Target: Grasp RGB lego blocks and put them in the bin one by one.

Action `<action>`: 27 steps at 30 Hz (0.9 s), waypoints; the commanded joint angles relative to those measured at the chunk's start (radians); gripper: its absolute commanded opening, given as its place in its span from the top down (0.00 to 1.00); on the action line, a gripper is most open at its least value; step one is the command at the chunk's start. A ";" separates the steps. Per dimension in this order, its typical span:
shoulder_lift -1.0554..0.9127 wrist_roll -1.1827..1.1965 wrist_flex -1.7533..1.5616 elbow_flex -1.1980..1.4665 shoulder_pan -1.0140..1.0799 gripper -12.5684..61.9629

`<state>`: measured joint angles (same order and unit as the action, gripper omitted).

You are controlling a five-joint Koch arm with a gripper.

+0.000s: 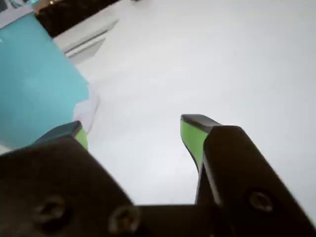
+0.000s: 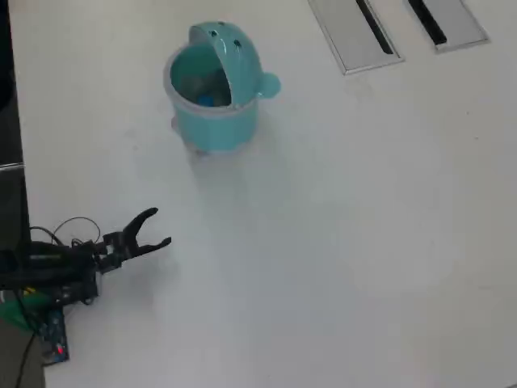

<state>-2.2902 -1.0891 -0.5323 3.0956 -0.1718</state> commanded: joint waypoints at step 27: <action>-0.061 0.943 0.449 0.075 -0.012 0.35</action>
<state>-2.2902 -0.2163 -0.0936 3.0971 -0.1841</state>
